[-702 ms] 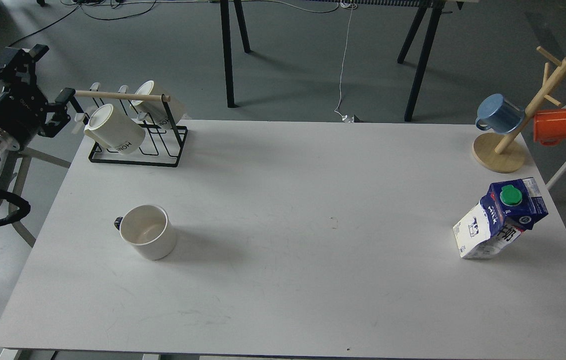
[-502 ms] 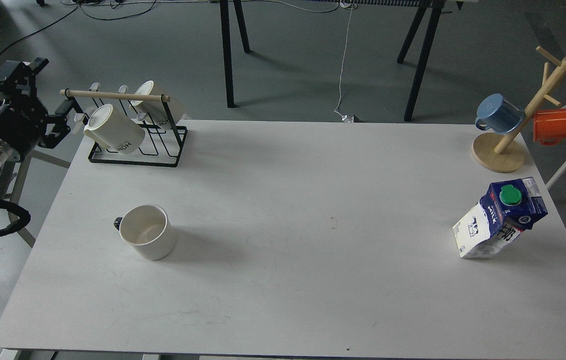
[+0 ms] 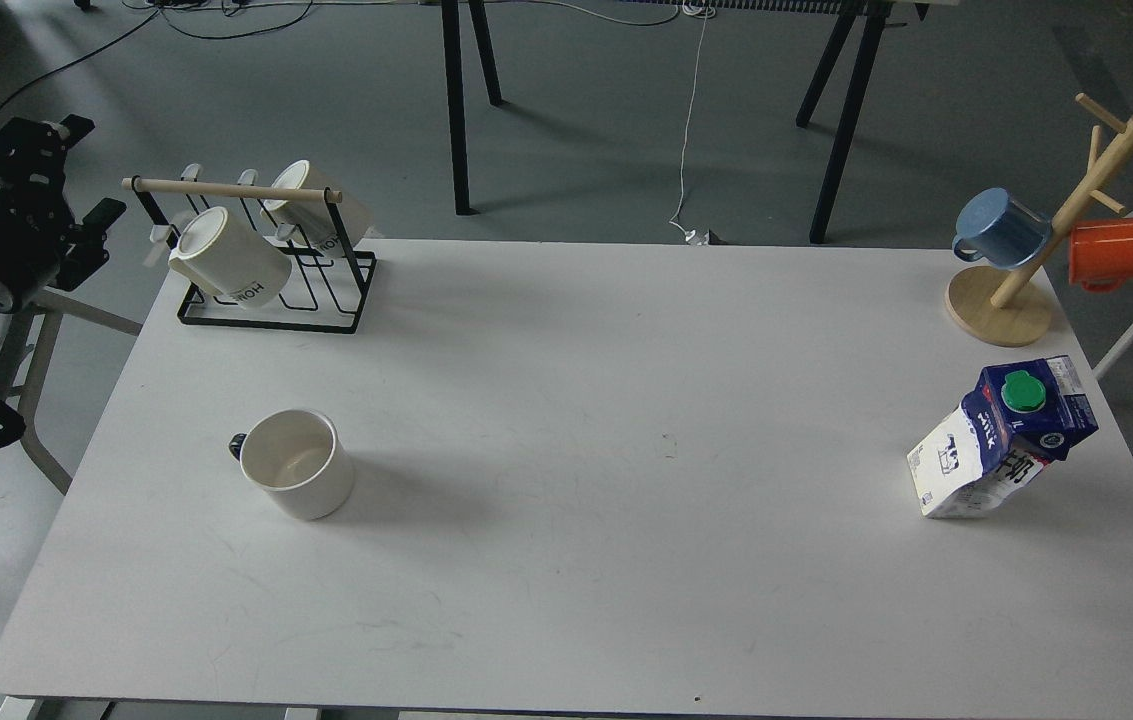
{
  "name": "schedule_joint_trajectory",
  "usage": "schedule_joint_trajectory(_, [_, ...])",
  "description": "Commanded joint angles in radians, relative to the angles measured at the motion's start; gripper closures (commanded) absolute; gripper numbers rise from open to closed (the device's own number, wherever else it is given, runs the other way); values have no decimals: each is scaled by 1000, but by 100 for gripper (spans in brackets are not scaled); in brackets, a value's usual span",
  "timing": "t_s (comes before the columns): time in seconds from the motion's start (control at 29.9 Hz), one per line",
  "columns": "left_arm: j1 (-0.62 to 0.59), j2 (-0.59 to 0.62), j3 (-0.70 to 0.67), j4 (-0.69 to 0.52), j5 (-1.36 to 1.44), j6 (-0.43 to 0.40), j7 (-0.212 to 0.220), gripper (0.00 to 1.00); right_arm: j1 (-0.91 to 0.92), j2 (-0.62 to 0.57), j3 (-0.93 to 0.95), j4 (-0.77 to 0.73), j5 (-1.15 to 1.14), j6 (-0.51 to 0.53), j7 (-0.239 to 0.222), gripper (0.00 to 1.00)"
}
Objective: Place cup and milk with both arms
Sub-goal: 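Move the left gripper from the mug rack toward the white mug, then lower the left gripper and grasp the white mug's rim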
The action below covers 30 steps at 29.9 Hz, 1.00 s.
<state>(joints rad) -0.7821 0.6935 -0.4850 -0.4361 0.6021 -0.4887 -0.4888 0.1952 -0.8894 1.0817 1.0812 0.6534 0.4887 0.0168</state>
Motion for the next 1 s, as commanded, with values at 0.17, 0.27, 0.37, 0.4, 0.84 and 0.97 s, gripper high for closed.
schedule_joint_trajectory(0.17, [-36,103,17,-380,888,0,0,0,-11,0,0,-1,0,0,0,5])
schedule_joint_trajectory(0.27, [-25,115,54,-423,1132,33,0,0,-16,0,-2,-3,0,0,0,5])
schedule_joint_trajectory(0.37, [-13,115,60,-423,1237,71,0,0,-26,1,-2,-1,-1,0,0,5])
schedule_joint_trajectory(0.4, [-3,115,62,-423,1242,76,0,0,-26,1,-3,-1,-1,0,0,5])
schedule_joint_trajectory(0.84, [155,110,105,-421,1282,200,0,0,-34,7,-16,6,-3,0,0,5])
schedule_joint_trajectory(0.97, [182,103,103,-421,1283,214,0,0,-33,7,-16,6,-1,0,0,5])
